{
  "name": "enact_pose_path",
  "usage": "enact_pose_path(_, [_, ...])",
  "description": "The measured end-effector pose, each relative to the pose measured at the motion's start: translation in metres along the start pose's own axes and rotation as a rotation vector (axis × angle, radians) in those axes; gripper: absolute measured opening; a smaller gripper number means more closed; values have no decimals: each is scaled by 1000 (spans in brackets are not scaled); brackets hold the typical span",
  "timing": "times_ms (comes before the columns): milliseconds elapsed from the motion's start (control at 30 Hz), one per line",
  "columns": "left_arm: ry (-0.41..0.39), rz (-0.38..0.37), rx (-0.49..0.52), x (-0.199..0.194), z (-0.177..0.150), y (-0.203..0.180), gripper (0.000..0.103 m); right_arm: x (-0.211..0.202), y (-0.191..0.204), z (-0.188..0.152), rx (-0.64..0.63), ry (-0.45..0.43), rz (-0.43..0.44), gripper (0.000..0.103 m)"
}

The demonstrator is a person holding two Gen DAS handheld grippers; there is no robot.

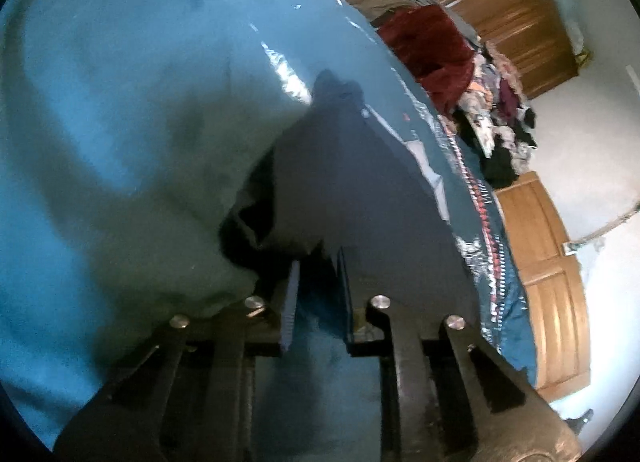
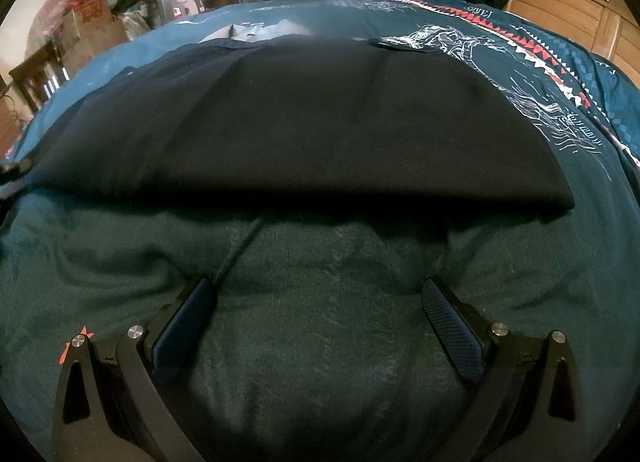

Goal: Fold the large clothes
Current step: 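Roll the left gripper and grasp the side edge of the dark shirt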

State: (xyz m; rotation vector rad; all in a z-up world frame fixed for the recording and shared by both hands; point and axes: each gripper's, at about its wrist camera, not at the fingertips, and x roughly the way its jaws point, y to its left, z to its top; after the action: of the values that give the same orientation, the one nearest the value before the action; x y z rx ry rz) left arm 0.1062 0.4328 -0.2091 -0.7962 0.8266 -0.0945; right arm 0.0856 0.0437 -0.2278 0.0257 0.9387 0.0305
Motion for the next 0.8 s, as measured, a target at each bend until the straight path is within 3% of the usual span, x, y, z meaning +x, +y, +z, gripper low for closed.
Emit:
enact_pose_path(133, [-26, 52, 22, -18, -13, 3, 25, 0, 0, 0, -1, -2, 2, 103])
enact_pose_path(200, [-28, 83, 52, -16, -9, -2, 32, 0, 0, 0, -3, -5, 2, 103])
enact_pose_path(333, [-75, 135, 37, -5, 13, -4, 36, 0, -1, -1, -4, -6, 7, 103])
enact_pose_path(500, [-104, 138, 44, 1, 14, -4, 52, 0, -3, -1, -1, -10, 14, 103])
enact_pose_path(633, [-116, 130, 19, 5, 20, -1, 55, 0, -3, -1, -1, -10, 16, 103])
enact_pose_path(667, [-117, 131, 15, 6, 23, -1, 50, -1, -3, -1, -2, -9, 15, 103])
enact_pose_path(767, [-121, 161, 34, 9, 29, -5, 10, -4, -1, 3, -19, 24, 8, 103])
enact_pose_path(800, [-134, 159, 48, 6, 29, -9, 9, -8, 1, 6, -33, 45, 10, 99])
